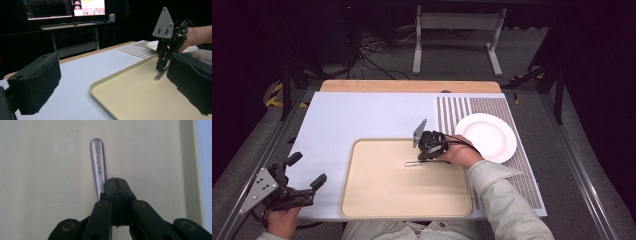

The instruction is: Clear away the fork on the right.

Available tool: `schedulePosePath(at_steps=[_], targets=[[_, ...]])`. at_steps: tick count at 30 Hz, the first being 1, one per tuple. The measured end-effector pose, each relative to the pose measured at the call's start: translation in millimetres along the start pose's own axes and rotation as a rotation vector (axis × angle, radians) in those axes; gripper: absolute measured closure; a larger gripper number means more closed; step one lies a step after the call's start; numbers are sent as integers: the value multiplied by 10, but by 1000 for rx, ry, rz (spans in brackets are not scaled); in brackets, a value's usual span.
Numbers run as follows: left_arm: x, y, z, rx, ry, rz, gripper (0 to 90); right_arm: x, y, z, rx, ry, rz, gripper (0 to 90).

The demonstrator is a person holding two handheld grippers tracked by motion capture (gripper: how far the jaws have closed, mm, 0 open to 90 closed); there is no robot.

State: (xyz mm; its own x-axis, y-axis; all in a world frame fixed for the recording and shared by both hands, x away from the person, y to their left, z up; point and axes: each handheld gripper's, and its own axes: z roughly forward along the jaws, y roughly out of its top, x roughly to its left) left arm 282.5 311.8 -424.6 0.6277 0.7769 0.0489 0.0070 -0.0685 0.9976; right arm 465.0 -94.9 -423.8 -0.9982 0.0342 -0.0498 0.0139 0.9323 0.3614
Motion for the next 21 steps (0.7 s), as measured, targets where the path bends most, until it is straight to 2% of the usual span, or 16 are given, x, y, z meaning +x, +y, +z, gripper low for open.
schedulePosePath(at_steps=[2,5,6,7,8,9,11,12,21], targets=[[0,0,-1,-1,0,0,0,9,-2,2,8,6,10,900],[1,0,-2,-1,1,1,0,15,0,3,7,18,-7,900],[1,0,-2,-1,1,1,0,30,-1,-3,17,23,4,900],[0,0,-1,-1,0,0,0,31,1,-2,16,31,-10,900],[0,0,-1,-1,1,0,0,53,0,-8,25,36,1,900],[-1,0,0,0,1,0,0,55,-1,-4,20,40,-17,900],[-1,1,-1,-1,3,1,0,98,-3,-16,36,47,-16,900],[-1,1,-2,-2,3,0,0,100,-4,-13,32,53,-34,900],[-4,1,3,-1,5,0,0,251,-79,-59,57,106,-50,900]])
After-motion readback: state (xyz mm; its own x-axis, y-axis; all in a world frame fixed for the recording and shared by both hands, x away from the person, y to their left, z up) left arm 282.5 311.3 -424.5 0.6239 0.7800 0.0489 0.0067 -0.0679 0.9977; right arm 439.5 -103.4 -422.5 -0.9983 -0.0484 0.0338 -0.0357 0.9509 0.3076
